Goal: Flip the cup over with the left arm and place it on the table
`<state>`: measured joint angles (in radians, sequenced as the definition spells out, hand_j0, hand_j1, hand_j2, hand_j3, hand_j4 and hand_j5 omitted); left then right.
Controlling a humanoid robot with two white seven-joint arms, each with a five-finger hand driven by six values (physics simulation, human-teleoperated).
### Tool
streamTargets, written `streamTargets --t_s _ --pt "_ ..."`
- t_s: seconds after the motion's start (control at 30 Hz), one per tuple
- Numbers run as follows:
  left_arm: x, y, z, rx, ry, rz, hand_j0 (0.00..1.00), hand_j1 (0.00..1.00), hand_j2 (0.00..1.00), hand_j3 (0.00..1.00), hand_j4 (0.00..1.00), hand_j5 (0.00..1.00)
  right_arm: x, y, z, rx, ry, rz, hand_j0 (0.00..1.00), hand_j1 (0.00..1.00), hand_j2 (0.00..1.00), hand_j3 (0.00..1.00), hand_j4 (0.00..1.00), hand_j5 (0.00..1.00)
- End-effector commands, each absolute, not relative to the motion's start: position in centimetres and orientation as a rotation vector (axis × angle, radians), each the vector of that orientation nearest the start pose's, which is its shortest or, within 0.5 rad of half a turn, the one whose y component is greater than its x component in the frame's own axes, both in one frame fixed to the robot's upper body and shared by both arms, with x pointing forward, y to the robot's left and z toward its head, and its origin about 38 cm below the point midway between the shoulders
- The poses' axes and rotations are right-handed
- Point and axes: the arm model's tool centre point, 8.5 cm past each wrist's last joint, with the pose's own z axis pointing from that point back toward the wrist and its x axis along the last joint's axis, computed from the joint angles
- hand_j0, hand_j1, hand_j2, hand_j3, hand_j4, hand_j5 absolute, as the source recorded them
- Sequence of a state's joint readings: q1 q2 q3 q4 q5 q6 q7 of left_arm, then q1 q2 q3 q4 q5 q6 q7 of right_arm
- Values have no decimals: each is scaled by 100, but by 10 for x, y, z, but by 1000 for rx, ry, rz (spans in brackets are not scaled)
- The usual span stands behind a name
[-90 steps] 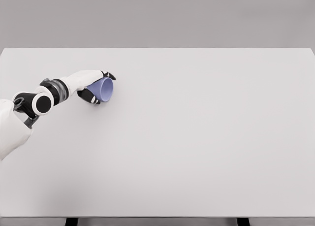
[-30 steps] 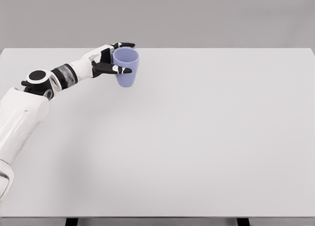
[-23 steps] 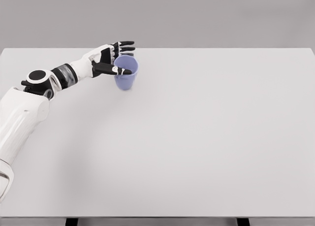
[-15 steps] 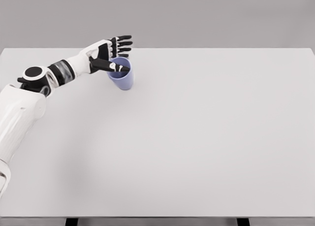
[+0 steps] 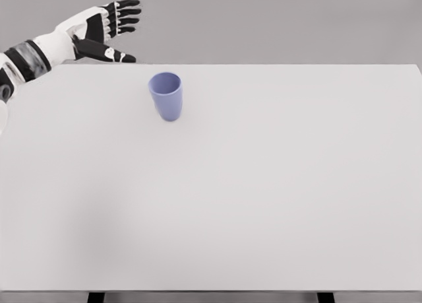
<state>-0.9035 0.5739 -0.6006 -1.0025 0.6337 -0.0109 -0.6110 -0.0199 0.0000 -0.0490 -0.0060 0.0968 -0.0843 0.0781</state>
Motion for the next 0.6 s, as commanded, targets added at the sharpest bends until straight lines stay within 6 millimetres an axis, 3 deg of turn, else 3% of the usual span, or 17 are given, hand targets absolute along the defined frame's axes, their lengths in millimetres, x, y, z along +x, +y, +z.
streamTargets --t_s 0.0,0.1,0.13,0.2,0.3,0.57 --pt "520 372 293 -33 -1547 -976 100 100 100 100 100 100 24 -265 -262 -8 -106 57 100 100 100 100 100 100" --pt "504 414 294 196 -1536 -1166 100 100 100 100 100 100 24 -265 -262 -8 -106 57 100 100 100 100 100 100" --pt "496 420 283 235 -1510 -1251 100 100 100 100 100 100 24 -265 -262 -8 -106 57 100 100 100 100 100 100" --pt "487 419 261 262 -1475 -1374 100 100 100 100 100 100 24 -265 -262 -8 -106 57 100 100 100 100 100 100" --pt "480 419 241 247 -1440 -1411 100 100 100 100 100 100 24 -265 -262 -8 -106 57 100 100 100 100 100 100" --pt "481 414 239 235 -1452 -1412 100 100 100 100 100 100 24 -265 -262 -8 -106 57 100 100 100 100 100 100"
